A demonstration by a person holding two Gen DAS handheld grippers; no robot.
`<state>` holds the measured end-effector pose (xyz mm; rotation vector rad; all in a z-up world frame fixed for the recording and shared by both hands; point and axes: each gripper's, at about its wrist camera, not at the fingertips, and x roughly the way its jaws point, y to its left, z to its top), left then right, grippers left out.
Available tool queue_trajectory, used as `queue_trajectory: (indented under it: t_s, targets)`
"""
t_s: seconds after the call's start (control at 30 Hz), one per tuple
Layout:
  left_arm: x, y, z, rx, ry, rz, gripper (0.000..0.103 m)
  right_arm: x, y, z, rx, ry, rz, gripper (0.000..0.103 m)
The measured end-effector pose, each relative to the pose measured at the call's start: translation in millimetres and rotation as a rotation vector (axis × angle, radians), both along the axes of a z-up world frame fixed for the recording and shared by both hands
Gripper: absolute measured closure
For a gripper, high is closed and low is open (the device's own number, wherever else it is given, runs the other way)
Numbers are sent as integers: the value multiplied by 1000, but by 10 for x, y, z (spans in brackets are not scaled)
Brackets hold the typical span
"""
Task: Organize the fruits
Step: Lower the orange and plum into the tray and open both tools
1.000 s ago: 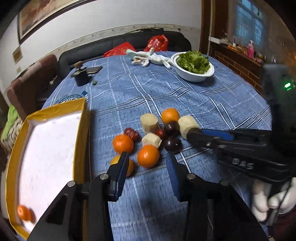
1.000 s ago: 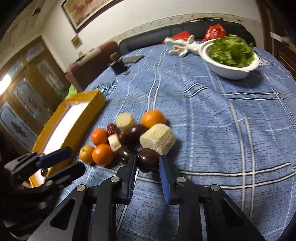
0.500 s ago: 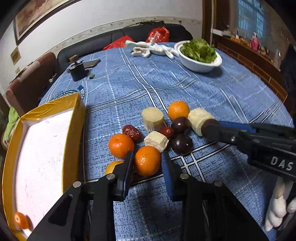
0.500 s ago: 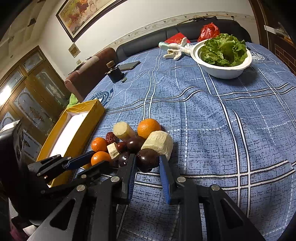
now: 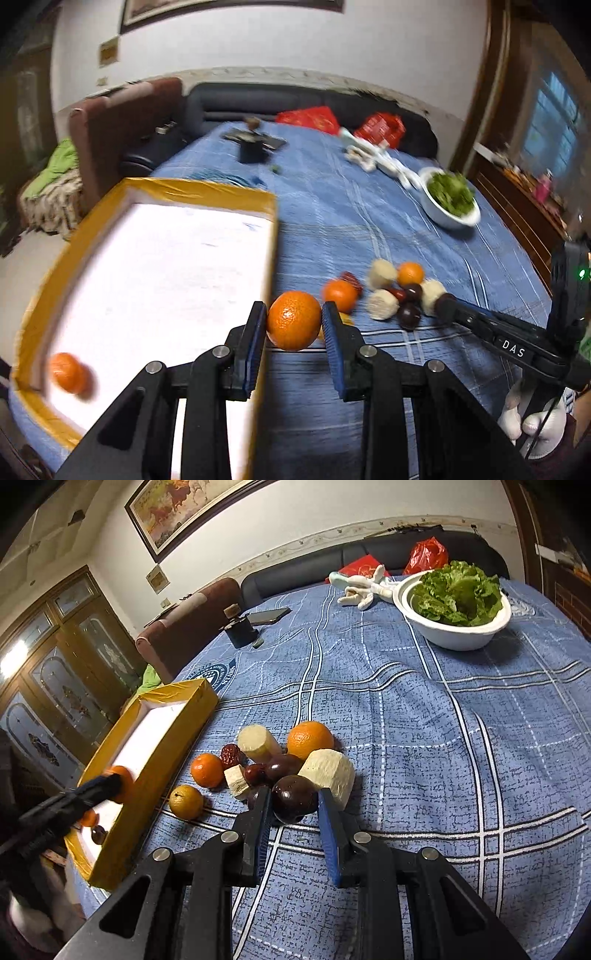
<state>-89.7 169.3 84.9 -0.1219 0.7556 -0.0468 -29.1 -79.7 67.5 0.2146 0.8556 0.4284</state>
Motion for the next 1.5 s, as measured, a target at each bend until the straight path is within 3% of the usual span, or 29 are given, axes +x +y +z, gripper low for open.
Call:
queue_trajectory:
  t_s: [0.2,0.43,0.6,0.77,0.9,0.93,1.07,1.23,1.4,1.5]
  targets:
    - [-240,591,187,-25,-41,125,73,-103,201,177,-28,-33,20,75]
    - [-331,1138,39,-115,-13,236,73,-416,1087,555,-26,-74,244,74]
    - [-335,1386,-129,-195,16,269,73,-523,1723,459,-67,-30,368,74]
    - [-280,1574,-206,-220,39,294,73,-615,2107,387,-110,-23,430,74]
    - [-290,1707,-295,-306,66,306,72,-618,2313,199,-166,10,450,74]
    - [-300,1732,-302,-319,70,308,70,-612,2340,170,-175,12,452,74]
    - [-432,1782,-246,-351,35,330,42,-611,2423,57,-215,21,458,73]
    - [-494,1720,-81,-363,7,320,40,-625,2467,39,-202,39,469,71]
    - [-576,1513,101,-345,-38,296,24,-707,2263,213,-142,-9,449,47]
    - [-574,1431,147,-353,-27,280,23,-695,2006,281,-98,-20,403,47]
